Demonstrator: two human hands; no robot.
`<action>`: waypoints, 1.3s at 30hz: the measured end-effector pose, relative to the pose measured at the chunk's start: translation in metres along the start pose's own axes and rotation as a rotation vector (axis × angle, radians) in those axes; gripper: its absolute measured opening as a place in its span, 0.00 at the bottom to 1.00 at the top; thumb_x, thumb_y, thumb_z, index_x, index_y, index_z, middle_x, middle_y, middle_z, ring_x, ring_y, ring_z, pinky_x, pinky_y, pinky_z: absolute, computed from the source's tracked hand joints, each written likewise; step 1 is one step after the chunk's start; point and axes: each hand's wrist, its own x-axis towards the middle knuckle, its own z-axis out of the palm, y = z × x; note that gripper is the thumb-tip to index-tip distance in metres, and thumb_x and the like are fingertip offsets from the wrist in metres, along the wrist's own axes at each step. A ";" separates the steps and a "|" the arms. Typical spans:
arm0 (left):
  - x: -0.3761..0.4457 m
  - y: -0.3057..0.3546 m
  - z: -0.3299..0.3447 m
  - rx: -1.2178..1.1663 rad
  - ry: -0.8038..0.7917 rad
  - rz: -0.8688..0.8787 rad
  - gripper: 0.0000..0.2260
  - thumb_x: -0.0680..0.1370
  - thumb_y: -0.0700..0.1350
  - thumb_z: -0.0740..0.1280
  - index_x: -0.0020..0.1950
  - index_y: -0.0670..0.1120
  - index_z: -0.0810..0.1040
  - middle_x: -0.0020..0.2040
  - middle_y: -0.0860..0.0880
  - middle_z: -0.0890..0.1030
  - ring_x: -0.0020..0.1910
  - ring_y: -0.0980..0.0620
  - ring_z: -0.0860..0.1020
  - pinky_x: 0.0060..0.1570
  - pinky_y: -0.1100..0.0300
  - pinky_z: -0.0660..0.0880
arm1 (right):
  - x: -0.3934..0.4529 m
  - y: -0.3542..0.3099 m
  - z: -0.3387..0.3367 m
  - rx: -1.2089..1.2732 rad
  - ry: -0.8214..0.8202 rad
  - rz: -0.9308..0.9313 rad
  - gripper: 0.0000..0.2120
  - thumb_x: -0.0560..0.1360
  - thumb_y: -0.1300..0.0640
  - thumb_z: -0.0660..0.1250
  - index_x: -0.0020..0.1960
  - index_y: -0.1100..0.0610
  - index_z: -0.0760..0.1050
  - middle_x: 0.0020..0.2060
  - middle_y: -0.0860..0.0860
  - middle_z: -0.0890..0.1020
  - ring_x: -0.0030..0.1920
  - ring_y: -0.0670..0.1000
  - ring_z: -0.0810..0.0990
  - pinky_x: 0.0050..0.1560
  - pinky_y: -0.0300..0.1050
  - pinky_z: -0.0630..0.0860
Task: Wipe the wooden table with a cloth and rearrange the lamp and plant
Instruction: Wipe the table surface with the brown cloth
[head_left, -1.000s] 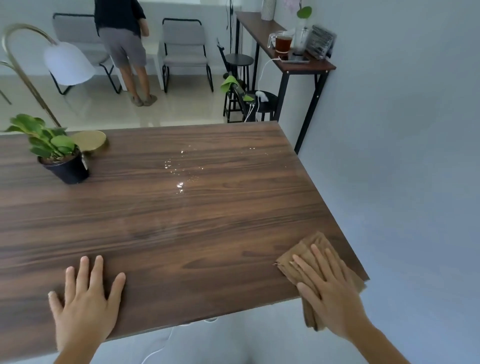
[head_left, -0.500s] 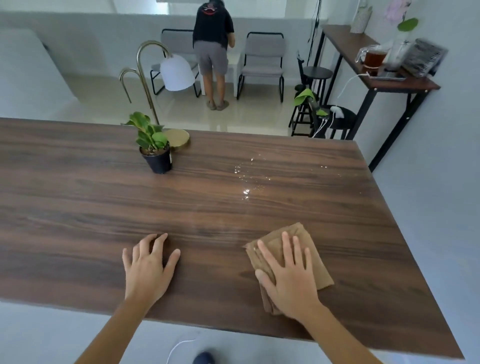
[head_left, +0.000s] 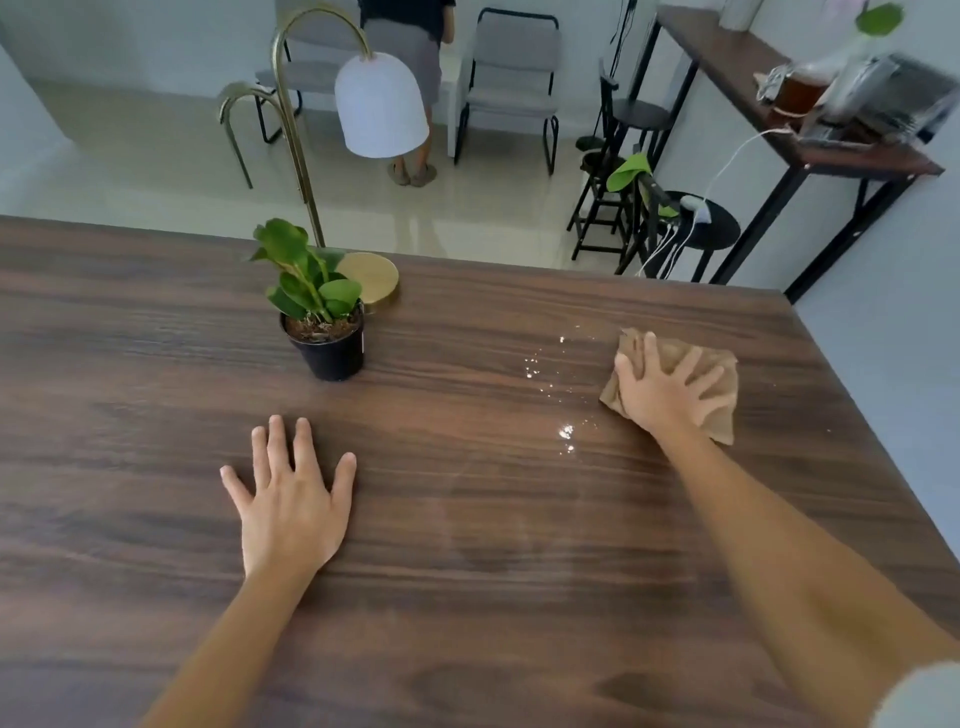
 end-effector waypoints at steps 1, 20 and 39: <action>0.000 0.000 0.001 0.000 0.004 0.004 0.32 0.79 0.62 0.48 0.77 0.45 0.53 0.79 0.43 0.52 0.78 0.45 0.46 0.72 0.36 0.46 | -0.002 -0.029 0.006 -0.019 -0.015 -0.071 0.34 0.73 0.27 0.36 0.77 0.35 0.39 0.79 0.58 0.40 0.76 0.69 0.38 0.70 0.76 0.38; 0.002 -0.002 0.002 0.081 -0.050 0.018 0.33 0.78 0.62 0.45 0.76 0.44 0.58 0.78 0.41 0.58 0.78 0.42 0.53 0.69 0.34 0.54 | 0.035 0.002 -0.012 -0.011 0.030 0.033 0.35 0.70 0.24 0.37 0.76 0.32 0.38 0.80 0.56 0.42 0.76 0.69 0.39 0.70 0.75 0.39; 0.041 0.018 0.000 0.029 -0.008 -0.143 0.29 0.79 0.59 0.47 0.78 0.46 0.53 0.79 0.40 0.52 0.78 0.42 0.46 0.71 0.34 0.47 | -0.016 -0.005 0.013 -0.162 0.031 -0.520 0.29 0.71 0.25 0.35 0.72 0.26 0.36 0.80 0.49 0.43 0.78 0.63 0.42 0.73 0.71 0.45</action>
